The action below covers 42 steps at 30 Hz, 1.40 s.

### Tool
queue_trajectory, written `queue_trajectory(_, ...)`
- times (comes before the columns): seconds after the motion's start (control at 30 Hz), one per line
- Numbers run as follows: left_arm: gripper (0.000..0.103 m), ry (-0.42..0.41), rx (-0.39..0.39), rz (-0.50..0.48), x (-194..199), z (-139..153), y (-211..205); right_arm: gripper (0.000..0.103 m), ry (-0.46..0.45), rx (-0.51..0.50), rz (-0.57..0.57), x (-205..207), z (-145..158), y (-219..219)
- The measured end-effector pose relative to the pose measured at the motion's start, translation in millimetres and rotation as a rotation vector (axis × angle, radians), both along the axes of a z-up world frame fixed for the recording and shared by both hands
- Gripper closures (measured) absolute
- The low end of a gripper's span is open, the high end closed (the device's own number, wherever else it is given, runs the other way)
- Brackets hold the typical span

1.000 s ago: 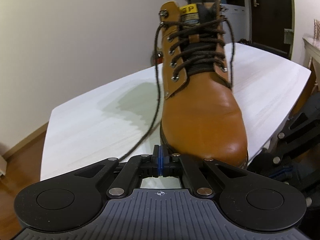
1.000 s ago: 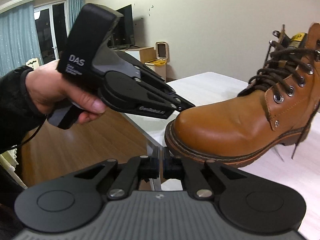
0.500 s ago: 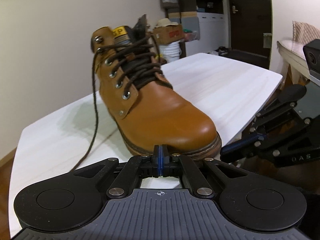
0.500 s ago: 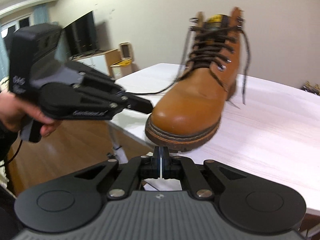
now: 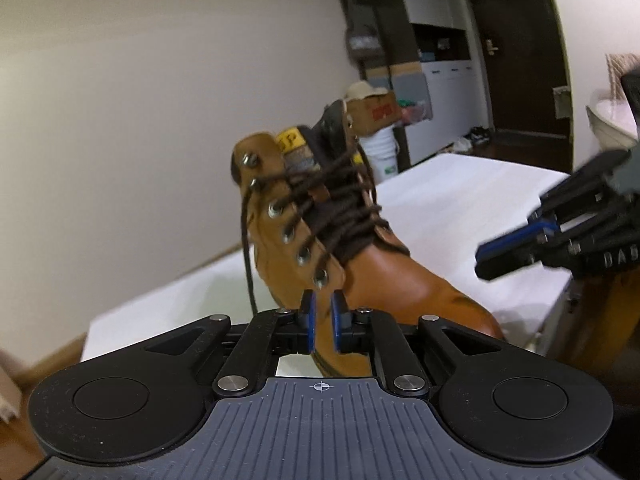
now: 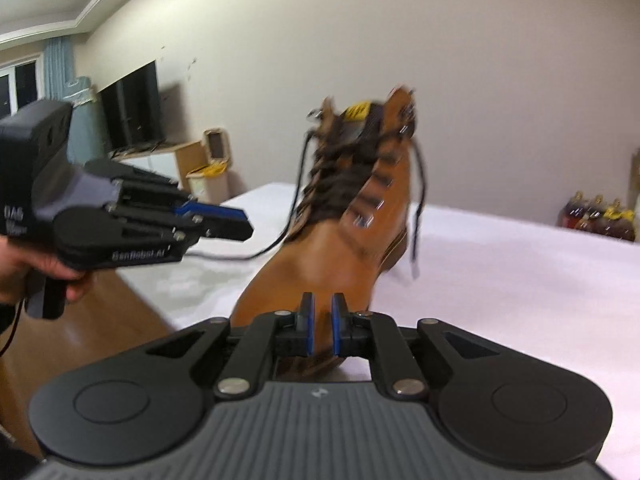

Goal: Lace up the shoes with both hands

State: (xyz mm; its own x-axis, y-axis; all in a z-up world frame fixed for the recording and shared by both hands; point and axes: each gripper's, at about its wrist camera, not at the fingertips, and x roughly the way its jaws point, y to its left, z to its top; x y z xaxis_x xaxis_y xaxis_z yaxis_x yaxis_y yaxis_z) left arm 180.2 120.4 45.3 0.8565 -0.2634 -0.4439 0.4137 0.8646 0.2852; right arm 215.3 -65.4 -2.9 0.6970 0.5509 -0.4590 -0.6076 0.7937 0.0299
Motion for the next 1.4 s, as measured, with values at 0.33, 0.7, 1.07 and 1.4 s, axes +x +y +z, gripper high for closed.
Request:
queue_trajectory(0.33,0.091,-0.058,0.067,-0.065,18.3,-9.8,-9.1,0.093,-0.029,-0.023,-0.026,21.9,1.4,-0.9)
queue_trajectory(0.7,0.091,-0.07,0.07,-0.099,12.1,-8.4,0.1,0.093,-0.128,-0.105,0.02,33.1,11.5,18.4)
queue_trajectory(1.07,0.097,-0.029,-0.021,-0.097,5.2,-9.6,6.2,0.093,-0.125,-0.123,0.02,39.7,7.2,26.9)
queue_trajectory(1.4,0.097,-0.052,-0.001,-0.147,-0.1,-14.8,12.1,0.093,-0.246,-0.287,0.061,34.5,7.6,43.5)
